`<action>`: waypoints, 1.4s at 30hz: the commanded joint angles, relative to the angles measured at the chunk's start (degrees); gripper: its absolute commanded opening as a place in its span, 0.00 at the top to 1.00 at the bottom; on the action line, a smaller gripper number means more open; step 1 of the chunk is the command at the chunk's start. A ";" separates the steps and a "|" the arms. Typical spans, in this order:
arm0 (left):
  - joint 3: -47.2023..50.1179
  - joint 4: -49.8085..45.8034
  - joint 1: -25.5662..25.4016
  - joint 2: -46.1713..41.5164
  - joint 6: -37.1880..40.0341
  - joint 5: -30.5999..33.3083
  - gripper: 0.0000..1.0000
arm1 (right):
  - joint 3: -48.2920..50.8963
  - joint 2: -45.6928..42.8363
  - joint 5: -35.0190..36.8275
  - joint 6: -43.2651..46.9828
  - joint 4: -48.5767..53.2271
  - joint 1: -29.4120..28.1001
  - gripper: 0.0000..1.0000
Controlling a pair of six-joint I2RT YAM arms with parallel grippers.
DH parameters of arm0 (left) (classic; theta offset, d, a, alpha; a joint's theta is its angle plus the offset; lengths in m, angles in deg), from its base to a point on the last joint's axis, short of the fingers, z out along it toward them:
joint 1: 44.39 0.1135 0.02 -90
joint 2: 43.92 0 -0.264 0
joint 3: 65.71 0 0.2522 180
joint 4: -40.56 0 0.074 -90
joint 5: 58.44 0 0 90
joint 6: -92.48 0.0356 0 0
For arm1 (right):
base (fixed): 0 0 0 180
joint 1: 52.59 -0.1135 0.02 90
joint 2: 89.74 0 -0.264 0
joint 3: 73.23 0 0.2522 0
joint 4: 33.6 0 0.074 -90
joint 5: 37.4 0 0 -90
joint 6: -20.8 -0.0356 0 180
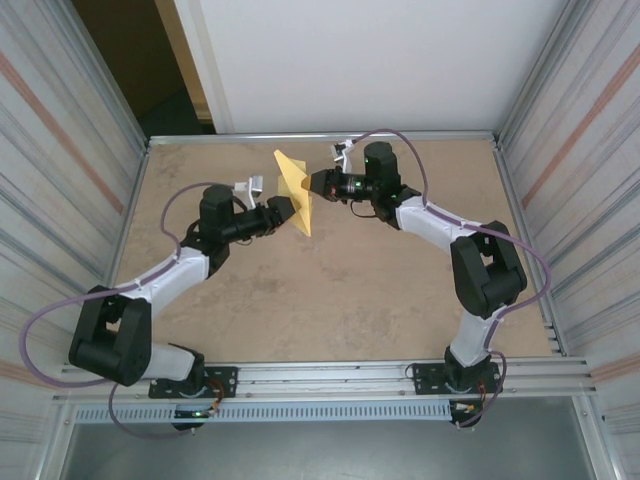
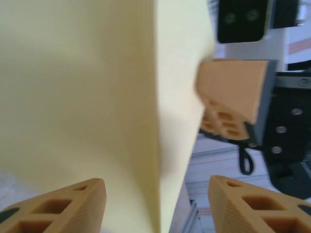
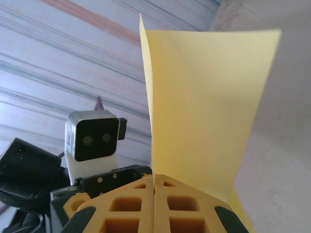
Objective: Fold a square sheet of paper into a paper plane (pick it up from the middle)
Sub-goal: Turn over the paper at the center of the table.
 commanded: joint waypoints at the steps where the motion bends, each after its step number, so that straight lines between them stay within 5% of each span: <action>1: -3.18 7.31 -0.60 1.09 -1.82 -2.69 0.42 | 1.14 -1.42 -2.76 -6.66 -7.62 0.56 0.97; 15: -4.30 11.60 -0.92 1.91 -3.86 -4.13 0.61 | 3.34 -2.95 -3.88 -12.91 -16.15 1.84 0.96; 29: -4.77 11.88 -0.86 2.23 -4.87 -3.46 0.88 | 4.15 -4.18 -3.54 -15.08 -16.64 2.31 0.83; 37: -6.06 2.61 -0.79 0.37 1.25 -0.87 0.91 | 6.40 -10.26 4.10 -1.04 0.91 5.15 0.57; 42: -9.47 -13.83 -1.07 -1.15 12.18 5.04 0.91 | 7.74 -15.55 14.42 10.38 17.04 7.26 0.51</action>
